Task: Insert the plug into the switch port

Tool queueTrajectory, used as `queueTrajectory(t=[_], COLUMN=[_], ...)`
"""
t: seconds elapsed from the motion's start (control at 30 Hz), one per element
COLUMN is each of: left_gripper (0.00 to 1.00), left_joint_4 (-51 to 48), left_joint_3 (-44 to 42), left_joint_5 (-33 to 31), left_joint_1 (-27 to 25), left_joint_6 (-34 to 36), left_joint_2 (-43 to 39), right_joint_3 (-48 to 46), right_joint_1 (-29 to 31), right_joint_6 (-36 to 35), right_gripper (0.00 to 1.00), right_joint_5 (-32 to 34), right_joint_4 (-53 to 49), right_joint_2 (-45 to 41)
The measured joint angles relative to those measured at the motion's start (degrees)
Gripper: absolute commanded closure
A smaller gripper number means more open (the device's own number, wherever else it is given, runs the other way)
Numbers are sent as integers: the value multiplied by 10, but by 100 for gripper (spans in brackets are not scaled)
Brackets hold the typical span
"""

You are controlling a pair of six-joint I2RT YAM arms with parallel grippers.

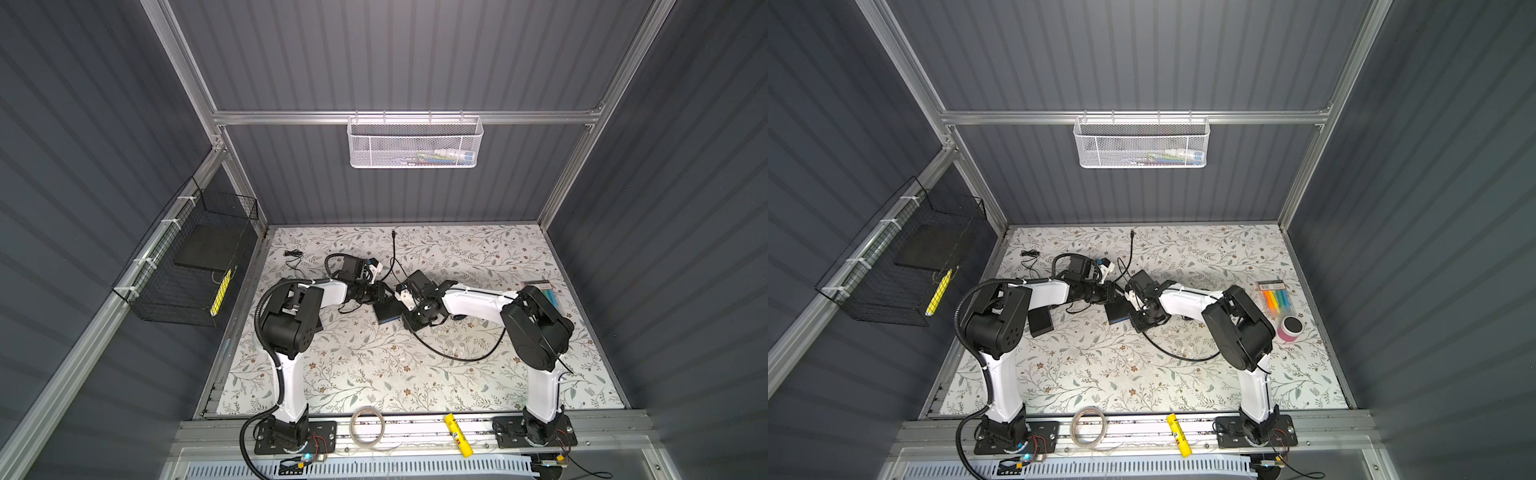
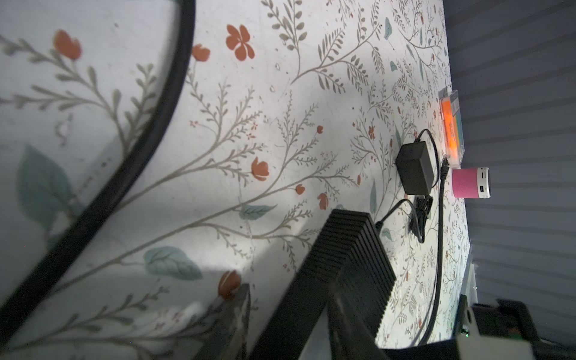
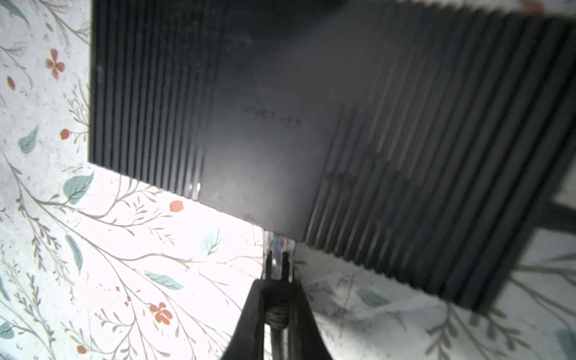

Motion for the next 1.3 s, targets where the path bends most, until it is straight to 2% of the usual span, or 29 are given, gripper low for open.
queueTrajectory(t=[1.3], left_gripper=[62], left_joint_4=[6], left_joint_3=[-14], left_joint_5=[14], left_joint_1=[0], left_joint_6=[-7], left_joint_2=[-7], right_joint_3=[67], right_joint_1=[-5], right_joint_6=[-9], right_gripper=[100], right_joint_5=[24], right_joint_4=[-66], right_joint_2=[37])
